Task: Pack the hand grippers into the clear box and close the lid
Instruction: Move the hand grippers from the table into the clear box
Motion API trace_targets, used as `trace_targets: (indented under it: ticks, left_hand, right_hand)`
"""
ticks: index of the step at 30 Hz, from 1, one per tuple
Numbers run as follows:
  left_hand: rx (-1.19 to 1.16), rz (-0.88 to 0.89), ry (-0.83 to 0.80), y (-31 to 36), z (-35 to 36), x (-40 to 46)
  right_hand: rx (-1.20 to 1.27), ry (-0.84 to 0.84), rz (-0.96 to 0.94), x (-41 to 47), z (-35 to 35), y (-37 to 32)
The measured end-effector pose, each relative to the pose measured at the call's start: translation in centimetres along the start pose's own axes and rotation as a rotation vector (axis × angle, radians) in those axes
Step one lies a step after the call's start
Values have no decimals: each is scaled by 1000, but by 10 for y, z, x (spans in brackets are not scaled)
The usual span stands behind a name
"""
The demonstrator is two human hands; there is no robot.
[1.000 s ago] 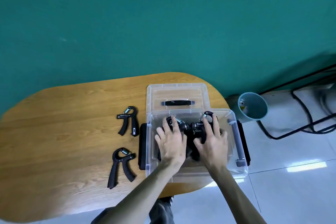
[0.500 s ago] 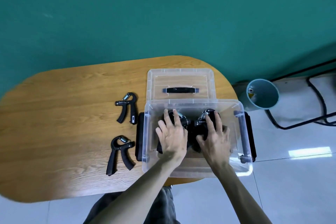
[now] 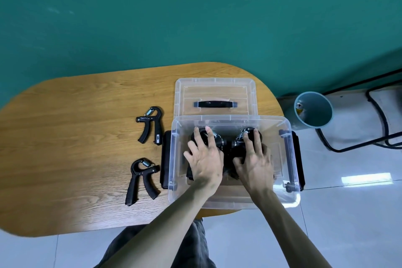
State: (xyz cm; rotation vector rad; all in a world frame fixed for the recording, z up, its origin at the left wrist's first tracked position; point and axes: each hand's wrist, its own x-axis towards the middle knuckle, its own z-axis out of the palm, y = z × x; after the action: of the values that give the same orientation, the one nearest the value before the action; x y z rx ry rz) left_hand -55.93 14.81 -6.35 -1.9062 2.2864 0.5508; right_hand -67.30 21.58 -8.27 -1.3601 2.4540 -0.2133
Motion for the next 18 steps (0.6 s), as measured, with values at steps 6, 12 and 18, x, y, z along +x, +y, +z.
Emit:
trace_targets:
  ticks: [6, 12, 18]
  left_hand:
    - [-22, 16, 44, -7, 3, -3]
    - [-86, 68, 96, -20, -2, -7]
    - [-171, 131, 148, -35, -36, -5]
  right_hand:
    - [-17, -39, 11, -2, -3, -5]
    - [-11, 15, -14, -8, -3, -8]
    - [33, 144, -149, -3, -10, -51]
